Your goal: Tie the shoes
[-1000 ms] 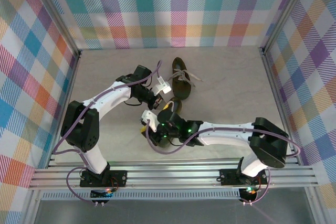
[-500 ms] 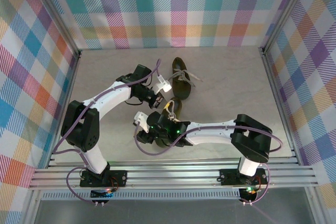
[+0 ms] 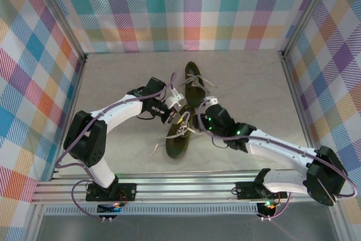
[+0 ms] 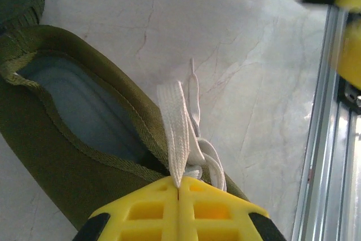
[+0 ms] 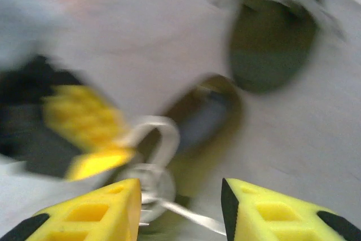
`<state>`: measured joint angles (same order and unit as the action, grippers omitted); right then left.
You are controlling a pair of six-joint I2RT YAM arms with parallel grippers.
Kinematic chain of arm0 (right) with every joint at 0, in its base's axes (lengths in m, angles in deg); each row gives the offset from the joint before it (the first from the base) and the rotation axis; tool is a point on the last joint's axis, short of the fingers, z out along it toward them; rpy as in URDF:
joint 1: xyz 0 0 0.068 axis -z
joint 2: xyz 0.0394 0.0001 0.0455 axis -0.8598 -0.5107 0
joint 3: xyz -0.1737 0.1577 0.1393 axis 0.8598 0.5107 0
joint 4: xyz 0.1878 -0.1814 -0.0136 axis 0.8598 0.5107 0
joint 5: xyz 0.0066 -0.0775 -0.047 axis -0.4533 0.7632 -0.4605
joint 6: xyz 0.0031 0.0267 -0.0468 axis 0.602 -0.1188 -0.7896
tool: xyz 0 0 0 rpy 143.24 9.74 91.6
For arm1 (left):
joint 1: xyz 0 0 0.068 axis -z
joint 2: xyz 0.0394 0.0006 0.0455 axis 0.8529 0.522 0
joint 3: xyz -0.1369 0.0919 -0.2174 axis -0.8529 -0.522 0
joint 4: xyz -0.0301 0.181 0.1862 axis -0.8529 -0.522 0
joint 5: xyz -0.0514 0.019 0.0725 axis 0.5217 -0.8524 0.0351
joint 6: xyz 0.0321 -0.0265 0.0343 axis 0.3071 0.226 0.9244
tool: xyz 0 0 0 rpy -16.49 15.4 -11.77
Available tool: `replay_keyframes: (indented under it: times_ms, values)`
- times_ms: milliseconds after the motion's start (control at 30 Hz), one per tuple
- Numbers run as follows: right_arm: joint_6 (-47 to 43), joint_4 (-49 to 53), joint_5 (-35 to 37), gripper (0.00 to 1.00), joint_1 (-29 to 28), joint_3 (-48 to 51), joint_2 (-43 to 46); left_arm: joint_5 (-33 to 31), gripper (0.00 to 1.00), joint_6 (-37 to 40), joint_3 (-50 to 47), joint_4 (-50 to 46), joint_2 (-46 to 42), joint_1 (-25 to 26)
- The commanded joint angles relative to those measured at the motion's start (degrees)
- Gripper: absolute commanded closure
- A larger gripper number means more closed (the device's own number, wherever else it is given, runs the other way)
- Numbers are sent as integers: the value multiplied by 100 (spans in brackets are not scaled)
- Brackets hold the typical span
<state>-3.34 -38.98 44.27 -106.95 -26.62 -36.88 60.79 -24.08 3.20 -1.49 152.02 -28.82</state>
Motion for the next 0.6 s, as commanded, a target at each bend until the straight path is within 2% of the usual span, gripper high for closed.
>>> replay_keyframes:
  times_ms: [0,67,167,267,367,433,567]
  values:
    - [46,1334,-809,61,432,-66,-319,-315,100,371,302,-404,-81,125]
    - [-286,1503,-1157,60,639,-152,-547,-571,100,496,423,-610,-41,176]
    - [-431,1894,-1062,60,834,-404,-947,-898,100,668,592,-876,-4,240]
    - [-563,1639,-1222,60,936,-418,-1107,-1096,100,797,659,-982,-8,313]
    - [-1127,1055,-1690,57,951,-293,-1215,-1163,100,867,708,-1025,-33,368]
    - [-1488,1111,-1643,56,951,-432,-1506,-1236,100,898,737,-1045,-40,378]
    - [-1617,1426,-1286,55,952,-727,-1957,-1327,100,929,856,-1157,-17,373]
